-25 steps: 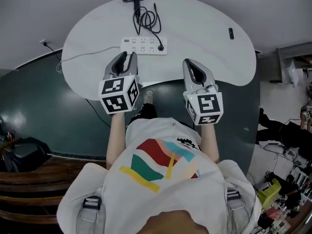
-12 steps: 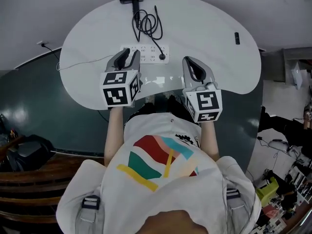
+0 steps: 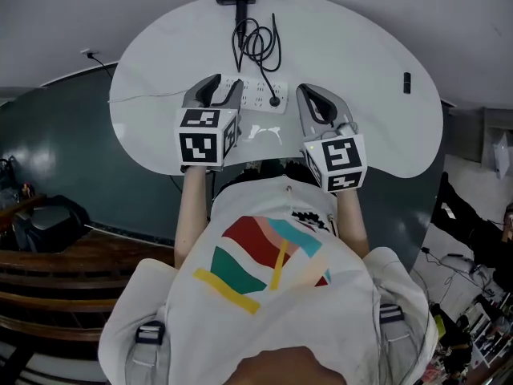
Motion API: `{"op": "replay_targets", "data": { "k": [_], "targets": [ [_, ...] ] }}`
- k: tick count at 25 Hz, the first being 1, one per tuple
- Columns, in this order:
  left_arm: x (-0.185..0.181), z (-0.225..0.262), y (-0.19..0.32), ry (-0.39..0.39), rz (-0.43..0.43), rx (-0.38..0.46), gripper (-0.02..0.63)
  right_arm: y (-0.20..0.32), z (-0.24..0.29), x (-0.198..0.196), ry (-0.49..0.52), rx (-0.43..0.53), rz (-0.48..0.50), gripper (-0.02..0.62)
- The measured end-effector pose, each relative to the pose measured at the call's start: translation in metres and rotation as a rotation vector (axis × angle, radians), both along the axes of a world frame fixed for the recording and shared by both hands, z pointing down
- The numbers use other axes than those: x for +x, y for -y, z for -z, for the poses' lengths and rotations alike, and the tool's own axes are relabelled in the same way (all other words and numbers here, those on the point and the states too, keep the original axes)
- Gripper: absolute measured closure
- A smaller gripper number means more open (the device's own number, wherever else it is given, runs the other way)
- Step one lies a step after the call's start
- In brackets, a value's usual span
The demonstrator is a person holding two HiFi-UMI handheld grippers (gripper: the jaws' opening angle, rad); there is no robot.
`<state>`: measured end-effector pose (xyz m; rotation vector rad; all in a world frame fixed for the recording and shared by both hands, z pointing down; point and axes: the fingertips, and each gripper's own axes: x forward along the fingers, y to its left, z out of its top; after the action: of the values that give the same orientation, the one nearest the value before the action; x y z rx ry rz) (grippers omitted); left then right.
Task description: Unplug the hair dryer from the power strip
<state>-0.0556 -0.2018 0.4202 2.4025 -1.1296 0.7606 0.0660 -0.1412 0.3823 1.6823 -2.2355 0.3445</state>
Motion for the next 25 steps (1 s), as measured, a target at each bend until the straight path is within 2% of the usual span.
{"op": "replay_targets", "data": {
  "k": [3, 6, 9, 13, 16, 19, 22, 25],
  "targets": [
    [0.003, -0.026, 0.0, 0.151, -0.126, -0.025, 0.394, -0.002, -0.008, 0.0, -0.009, -0.025, 0.02, 0.582],
    [0.005, -0.057, -0.007, 0.298, -0.258, -0.094, 0.38, -0.004, -0.016, 0.005, -0.012, -0.052, 0.031, 0.582],
    [0.008, -0.086, -0.008, 0.393, -0.339, -0.132, 0.38, -0.006, -0.023, 0.011, -0.013, -0.076, 0.028, 0.583],
    [0.011, -0.113, -0.01, 0.46, -0.404, -0.197, 0.377, -0.009, -0.035, 0.014, -0.024, -0.117, 0.049, 0.583],
    [0.011, -0.125, -0.013, 0.506, -0.443, -0.217, 0.371, -0.014, -0.041, 0.0, -0.043, -0.129, 0.149, 0.581],
    [0.012, -0.132, -0.016, 0.534, -0.47, -0.228, 0.371, -0.02, -0.055, -0.015, -0.138, -0.158, 0.255, 0.581],
    [0.012, -0.14, -0.023, 0.562, -0.503, -0.264, 0.373, -0.025, -0.074, -0.023, -0.237, -0.216, 0.32, 0.581],
    [0.014, -0.144, -0.031, 0.567, -0.528, -0.297, 0.407, -0.028, -0.084, -0.029, -0.253, -0.26, 0.361, 0.566]
  ]
}}
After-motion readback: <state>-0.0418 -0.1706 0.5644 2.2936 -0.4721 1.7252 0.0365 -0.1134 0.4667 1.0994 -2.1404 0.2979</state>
